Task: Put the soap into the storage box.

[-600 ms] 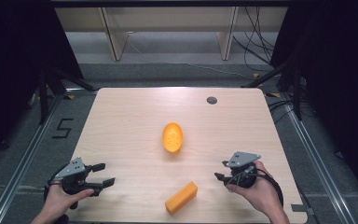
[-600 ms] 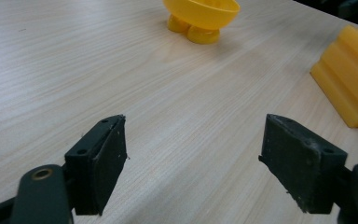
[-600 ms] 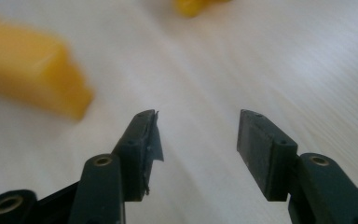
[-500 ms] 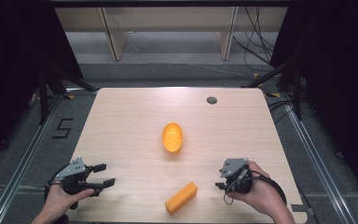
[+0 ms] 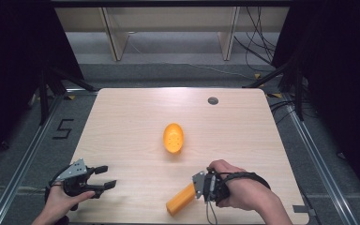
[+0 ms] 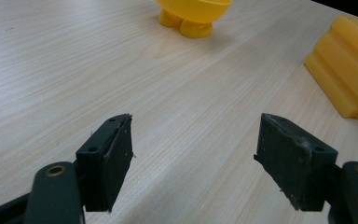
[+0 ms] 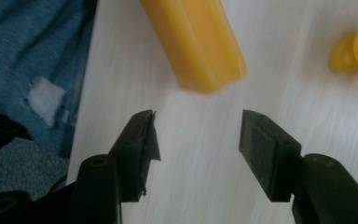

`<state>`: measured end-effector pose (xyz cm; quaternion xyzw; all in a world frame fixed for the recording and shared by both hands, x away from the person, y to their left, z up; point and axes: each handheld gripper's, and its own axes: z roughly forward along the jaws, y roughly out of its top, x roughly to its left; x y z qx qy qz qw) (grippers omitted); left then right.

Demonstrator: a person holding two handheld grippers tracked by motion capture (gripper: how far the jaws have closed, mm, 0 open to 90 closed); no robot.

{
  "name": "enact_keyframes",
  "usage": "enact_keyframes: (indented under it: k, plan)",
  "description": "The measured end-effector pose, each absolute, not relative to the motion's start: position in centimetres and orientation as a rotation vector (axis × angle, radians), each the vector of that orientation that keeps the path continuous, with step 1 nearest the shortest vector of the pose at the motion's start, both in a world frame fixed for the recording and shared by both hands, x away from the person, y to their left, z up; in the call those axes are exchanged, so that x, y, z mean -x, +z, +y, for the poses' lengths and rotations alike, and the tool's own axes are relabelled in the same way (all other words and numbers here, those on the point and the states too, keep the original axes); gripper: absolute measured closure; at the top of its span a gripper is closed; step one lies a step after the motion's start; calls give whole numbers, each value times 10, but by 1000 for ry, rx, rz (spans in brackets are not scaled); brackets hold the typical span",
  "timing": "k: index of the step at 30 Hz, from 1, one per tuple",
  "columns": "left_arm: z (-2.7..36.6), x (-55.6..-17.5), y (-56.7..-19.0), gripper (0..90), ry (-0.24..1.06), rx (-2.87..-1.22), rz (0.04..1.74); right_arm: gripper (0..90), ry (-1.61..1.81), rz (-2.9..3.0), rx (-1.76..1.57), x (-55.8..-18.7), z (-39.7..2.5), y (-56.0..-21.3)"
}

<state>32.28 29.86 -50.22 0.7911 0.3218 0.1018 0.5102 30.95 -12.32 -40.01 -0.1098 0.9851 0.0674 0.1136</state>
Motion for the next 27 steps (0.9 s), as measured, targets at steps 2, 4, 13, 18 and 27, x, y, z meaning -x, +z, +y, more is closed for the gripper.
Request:
enact_keyframes:
  k: [2,4,13,18,27]
  plan:
    - [298,-323,-503,260,237,-1897,778,444,198,2910,297,-305,-112,-398]
    - [297,-322,-503,260,225,-1894,795,432,202,2903,368,-306,-100,-398]
    - [298,-323,-503,260,232,-1910,761,413,117,2954,549,-312,-62,-408]
    - [298,-322,-503,260,234,-1915,760,405,55,2988,559,-316,-53,-420]
    - [298,-322,-503,260,238,-1912,766,473,33,3031,592,-316,-45,-438]
